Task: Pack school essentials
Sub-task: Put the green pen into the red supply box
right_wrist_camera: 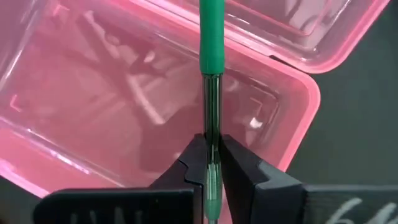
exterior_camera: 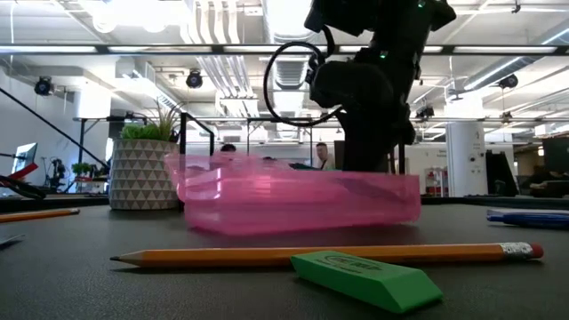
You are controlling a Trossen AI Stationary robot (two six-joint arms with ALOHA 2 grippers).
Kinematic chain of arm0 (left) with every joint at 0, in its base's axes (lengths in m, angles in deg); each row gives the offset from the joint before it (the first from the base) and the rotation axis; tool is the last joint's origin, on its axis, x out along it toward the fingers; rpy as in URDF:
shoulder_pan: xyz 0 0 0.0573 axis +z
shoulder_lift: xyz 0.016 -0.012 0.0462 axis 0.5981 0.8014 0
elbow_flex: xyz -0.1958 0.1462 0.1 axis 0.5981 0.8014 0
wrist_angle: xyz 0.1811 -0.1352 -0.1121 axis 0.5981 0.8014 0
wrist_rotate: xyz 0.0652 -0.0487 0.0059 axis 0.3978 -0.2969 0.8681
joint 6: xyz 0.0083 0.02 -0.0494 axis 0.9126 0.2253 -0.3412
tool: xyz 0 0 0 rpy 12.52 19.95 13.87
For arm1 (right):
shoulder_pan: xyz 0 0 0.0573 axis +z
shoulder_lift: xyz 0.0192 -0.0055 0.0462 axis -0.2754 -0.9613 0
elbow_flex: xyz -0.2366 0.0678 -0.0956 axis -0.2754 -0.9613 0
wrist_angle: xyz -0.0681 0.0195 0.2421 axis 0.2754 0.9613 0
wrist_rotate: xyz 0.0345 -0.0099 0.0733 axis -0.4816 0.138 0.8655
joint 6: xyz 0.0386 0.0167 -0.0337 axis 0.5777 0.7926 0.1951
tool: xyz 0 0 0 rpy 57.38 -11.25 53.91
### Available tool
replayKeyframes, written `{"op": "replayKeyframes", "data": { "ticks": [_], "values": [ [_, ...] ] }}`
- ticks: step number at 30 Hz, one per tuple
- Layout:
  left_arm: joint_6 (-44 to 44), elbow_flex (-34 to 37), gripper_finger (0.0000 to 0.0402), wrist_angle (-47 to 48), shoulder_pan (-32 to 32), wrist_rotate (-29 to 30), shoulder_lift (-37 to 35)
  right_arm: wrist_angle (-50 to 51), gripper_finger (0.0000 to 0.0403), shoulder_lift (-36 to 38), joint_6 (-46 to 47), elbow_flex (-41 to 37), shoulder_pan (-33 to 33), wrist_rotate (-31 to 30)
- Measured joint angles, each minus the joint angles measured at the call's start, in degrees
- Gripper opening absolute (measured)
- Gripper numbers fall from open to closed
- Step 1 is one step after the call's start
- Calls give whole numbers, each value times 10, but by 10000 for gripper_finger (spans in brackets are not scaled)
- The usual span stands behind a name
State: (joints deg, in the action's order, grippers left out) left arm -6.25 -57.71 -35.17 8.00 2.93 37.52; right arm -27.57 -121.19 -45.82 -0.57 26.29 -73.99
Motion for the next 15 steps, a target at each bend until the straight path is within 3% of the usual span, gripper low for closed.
{"op": "replayKeyframes", "data": {
  "ticks": [15],
  "values": [
    [1,0,374,-3,0,2,5,-1,32,1,-130,0,6,14]
  ]
}}
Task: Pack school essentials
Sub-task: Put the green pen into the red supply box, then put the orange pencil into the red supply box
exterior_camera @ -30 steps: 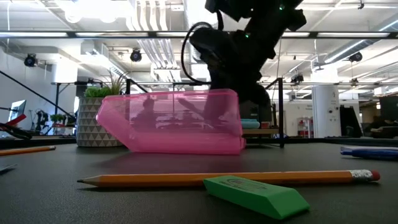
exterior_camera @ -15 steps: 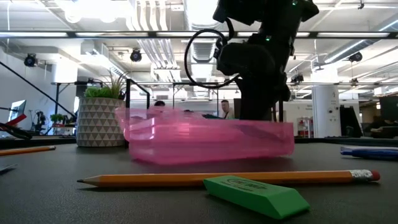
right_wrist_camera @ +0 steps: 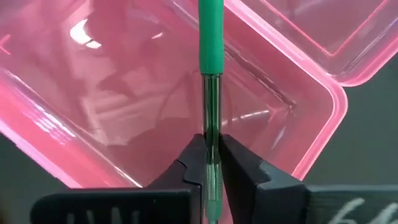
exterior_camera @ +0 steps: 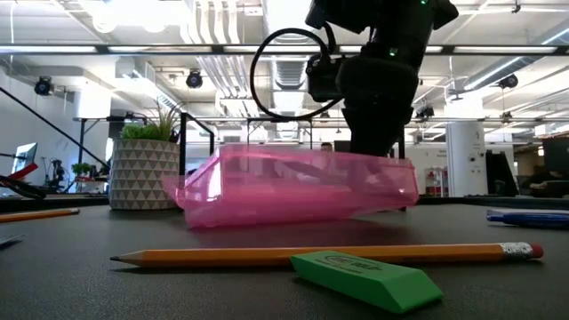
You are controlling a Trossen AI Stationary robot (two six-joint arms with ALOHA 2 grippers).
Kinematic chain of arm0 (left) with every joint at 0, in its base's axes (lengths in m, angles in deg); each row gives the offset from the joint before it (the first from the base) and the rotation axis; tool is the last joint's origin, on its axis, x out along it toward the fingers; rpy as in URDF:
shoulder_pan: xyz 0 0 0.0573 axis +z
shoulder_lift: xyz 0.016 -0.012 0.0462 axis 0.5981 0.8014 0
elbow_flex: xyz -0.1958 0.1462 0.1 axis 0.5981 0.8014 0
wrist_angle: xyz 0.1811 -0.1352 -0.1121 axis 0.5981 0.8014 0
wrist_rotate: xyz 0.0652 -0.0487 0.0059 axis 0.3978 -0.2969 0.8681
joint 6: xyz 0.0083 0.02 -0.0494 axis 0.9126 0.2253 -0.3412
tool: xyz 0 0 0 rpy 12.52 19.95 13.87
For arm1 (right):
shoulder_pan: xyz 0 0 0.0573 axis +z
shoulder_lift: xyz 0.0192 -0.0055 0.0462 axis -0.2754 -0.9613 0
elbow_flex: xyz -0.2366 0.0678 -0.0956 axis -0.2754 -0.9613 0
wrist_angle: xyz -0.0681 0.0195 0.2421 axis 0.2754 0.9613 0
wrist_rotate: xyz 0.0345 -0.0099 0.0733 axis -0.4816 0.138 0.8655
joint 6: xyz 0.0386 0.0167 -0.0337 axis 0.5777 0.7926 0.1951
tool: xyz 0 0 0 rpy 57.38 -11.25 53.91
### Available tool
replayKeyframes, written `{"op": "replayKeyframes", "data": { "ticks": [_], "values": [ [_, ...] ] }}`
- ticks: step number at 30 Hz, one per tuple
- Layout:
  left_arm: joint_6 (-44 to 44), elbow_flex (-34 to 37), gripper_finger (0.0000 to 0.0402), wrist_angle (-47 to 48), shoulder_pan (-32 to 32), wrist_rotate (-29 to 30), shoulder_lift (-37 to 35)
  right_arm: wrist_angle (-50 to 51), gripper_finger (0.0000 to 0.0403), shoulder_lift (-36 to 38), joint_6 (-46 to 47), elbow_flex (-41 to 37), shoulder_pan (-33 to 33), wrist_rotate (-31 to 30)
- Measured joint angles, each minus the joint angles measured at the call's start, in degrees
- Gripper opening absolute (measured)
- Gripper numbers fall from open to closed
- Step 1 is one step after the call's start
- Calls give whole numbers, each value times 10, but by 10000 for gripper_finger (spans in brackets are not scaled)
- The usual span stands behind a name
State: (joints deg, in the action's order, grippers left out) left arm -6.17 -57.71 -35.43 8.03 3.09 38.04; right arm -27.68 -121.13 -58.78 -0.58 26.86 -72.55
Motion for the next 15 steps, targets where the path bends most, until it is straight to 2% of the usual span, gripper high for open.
{"op": "replayKeyframes", "data": {
  "ticks": [5,9,15],
  "values": [
    [0,0,374,2,0,0,3,-3,69,0,-14,0,0,3],
    [0,0,374,4,0,0,3,-8,103,0,-56,0,1,30],
    [-2,0,374,17,0,0,3,-8,137,0,-116,0,3,30]
  ]
}}
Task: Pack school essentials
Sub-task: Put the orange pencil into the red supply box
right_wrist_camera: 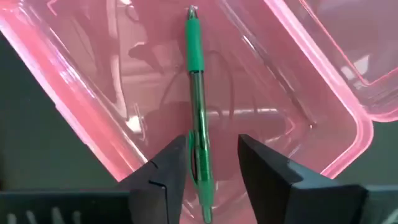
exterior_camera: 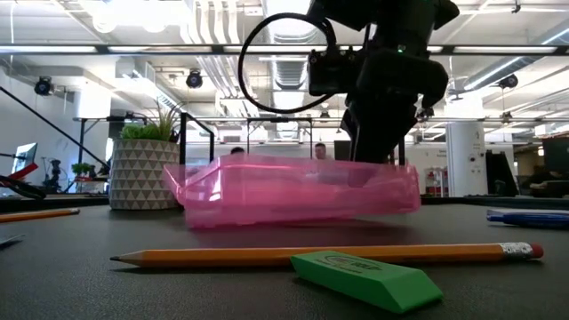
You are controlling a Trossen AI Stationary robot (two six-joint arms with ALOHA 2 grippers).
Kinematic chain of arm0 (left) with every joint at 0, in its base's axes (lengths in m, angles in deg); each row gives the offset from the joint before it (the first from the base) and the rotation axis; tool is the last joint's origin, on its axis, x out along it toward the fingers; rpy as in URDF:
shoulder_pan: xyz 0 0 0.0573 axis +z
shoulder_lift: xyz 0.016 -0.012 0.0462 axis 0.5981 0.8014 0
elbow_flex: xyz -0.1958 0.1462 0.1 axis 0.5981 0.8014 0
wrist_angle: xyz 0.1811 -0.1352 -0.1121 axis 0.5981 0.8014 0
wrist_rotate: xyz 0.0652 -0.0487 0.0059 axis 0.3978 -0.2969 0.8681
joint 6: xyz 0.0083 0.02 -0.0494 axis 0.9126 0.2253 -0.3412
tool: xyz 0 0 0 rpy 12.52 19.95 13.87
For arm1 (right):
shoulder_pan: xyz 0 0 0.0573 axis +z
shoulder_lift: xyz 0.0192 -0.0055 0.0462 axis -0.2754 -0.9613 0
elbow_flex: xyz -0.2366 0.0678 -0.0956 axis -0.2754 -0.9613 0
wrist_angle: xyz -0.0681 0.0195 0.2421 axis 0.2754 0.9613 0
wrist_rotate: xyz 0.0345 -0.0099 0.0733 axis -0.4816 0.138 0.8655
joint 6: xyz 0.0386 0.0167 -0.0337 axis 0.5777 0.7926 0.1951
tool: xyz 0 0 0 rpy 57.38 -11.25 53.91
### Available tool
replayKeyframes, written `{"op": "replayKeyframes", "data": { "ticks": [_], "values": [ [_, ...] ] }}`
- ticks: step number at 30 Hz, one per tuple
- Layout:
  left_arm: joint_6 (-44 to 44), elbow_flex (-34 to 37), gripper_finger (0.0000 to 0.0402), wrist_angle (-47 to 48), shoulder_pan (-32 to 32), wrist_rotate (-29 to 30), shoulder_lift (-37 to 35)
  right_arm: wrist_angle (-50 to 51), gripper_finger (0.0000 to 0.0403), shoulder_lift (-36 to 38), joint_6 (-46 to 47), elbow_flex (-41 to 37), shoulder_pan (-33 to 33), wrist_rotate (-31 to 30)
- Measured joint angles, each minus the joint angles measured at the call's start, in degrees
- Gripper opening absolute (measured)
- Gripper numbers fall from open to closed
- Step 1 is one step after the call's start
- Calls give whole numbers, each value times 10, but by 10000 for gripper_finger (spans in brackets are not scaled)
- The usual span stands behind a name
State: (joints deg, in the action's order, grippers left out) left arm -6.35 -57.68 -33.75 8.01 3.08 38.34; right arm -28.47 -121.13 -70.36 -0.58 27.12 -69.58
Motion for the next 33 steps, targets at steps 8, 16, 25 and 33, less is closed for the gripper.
{"op": "replayKeyframes", "data": {
  "ticks": [8,16,25,33],
  "values": [
    [-192,0,374,237,-27,-7,-7,0,138,17,-21,18,3,-67],
    [-473,0,374,477,-48,-53,-8,0,124,76,0,65,4,-82],
    [-745,0,374,795,-48,-246,-7,0,128,156,49,78,10,-142],
    [-911,0,374,1031,-48,-365,19,0,130,193,79,78,10,-153]
  ]
}}
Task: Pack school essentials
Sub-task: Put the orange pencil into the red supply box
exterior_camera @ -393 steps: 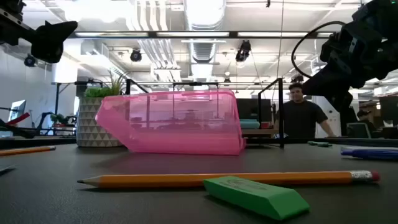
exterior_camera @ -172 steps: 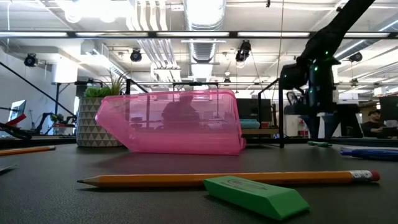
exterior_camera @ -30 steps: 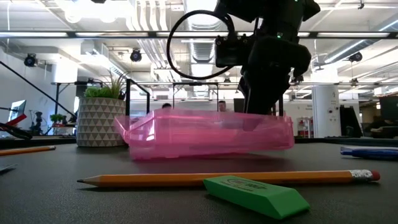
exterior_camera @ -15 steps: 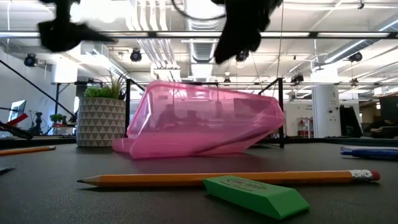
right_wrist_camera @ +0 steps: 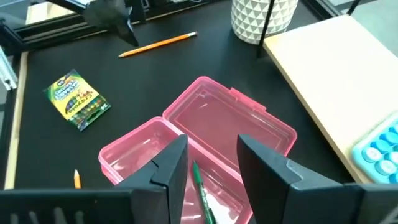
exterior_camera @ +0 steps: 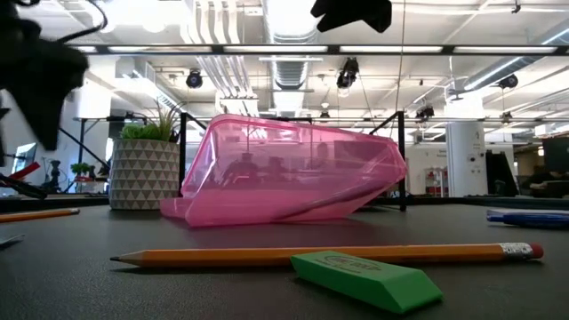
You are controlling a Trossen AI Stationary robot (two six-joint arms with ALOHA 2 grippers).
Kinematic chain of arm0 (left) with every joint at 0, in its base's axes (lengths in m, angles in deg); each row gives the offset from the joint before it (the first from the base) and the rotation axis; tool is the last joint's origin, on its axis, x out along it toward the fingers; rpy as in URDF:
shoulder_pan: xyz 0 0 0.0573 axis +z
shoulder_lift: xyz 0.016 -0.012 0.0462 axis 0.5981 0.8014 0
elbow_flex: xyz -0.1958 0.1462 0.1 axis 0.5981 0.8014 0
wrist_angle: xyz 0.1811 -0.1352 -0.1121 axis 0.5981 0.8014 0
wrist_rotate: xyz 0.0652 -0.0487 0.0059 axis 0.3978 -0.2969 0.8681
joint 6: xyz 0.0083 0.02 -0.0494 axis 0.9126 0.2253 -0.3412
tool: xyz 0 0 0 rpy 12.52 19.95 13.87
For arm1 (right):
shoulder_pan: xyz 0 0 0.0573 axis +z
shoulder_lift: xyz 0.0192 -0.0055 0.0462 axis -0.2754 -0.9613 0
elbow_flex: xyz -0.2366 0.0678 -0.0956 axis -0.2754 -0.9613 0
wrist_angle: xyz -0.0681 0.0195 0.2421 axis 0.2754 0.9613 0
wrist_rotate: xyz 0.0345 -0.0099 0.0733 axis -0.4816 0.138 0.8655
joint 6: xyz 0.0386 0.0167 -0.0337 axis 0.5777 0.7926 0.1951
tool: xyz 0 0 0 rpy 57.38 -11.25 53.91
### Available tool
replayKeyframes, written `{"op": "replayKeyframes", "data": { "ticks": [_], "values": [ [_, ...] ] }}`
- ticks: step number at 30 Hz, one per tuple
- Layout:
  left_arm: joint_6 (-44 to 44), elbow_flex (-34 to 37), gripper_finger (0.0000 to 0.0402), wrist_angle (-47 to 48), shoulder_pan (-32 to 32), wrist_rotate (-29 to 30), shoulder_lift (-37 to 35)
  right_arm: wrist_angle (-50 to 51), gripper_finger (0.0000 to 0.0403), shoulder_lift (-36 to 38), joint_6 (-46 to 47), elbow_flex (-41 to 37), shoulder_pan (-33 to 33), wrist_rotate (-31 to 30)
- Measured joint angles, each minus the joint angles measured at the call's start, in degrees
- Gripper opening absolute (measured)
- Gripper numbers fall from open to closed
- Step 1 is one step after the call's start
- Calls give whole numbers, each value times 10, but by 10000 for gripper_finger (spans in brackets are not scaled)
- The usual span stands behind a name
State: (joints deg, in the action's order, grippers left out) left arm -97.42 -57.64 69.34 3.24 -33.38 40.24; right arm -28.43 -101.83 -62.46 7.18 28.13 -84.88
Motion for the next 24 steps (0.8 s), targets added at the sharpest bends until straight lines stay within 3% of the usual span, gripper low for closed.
{"op": "replayKeyframes", "data": {
  "ticks": [3,13,24],
  "values": [
    [-23,0,374,37,0,-30,36,0,130,0,-3,0,0,-3],
    [-17,1,361,-11,0,-68,149,1,130,-2,-12,0,0,-3],
    [-19,18,217,-41,5,-97,188,2,130,-8,-12,0,0,-3]
  ]
}}
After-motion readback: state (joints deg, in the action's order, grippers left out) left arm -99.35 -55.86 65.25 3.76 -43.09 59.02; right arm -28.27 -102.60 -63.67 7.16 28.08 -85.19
